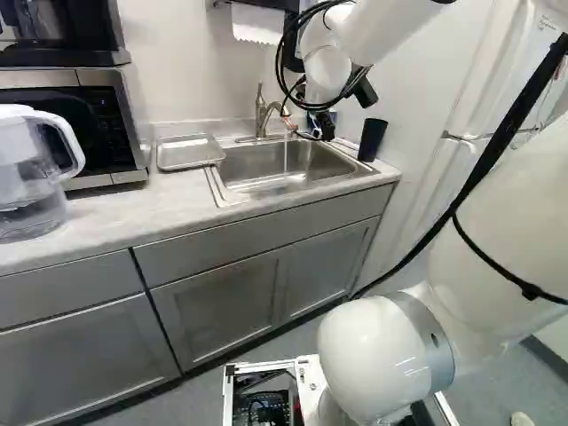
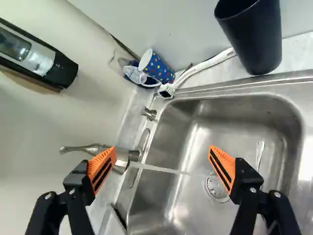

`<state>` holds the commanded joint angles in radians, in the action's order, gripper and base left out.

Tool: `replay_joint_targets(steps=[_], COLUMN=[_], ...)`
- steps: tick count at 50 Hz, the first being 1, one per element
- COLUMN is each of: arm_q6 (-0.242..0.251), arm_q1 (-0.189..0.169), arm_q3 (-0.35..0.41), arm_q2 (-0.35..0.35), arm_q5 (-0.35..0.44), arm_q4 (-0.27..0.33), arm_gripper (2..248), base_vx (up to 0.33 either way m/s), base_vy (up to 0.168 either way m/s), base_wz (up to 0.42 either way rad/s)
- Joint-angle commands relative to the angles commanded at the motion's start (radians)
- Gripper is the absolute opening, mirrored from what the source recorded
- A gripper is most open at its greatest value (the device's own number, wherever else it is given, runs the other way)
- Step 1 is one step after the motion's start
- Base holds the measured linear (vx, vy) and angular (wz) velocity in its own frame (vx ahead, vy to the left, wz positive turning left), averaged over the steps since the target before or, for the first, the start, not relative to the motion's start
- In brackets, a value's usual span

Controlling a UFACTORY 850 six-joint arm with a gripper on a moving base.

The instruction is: Rinse the cup and place it in the tray

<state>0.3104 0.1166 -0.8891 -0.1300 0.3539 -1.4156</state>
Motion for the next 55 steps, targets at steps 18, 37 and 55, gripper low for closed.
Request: replay_joint_targets(steps=[18, 37, 55], arm_q6=[0.0, 0.148, 0.337], arm_q1=[0.0, 0.0, 0.0], arm_q3=[0.0, 0.0, 0.0], arm_q2=[0.0, 0.0, 0.0], arm_q5=[0.108, 0.21, 0.304], arm_q4=[0.0, 0.0, -0.007], arm_gripper=[247, 247, 247], base_vx=[0.0, 0.0, 0.0], base_vy=[0.0, 0.0, 0.0], base_wz=[0.0, 0.0, 0.0])
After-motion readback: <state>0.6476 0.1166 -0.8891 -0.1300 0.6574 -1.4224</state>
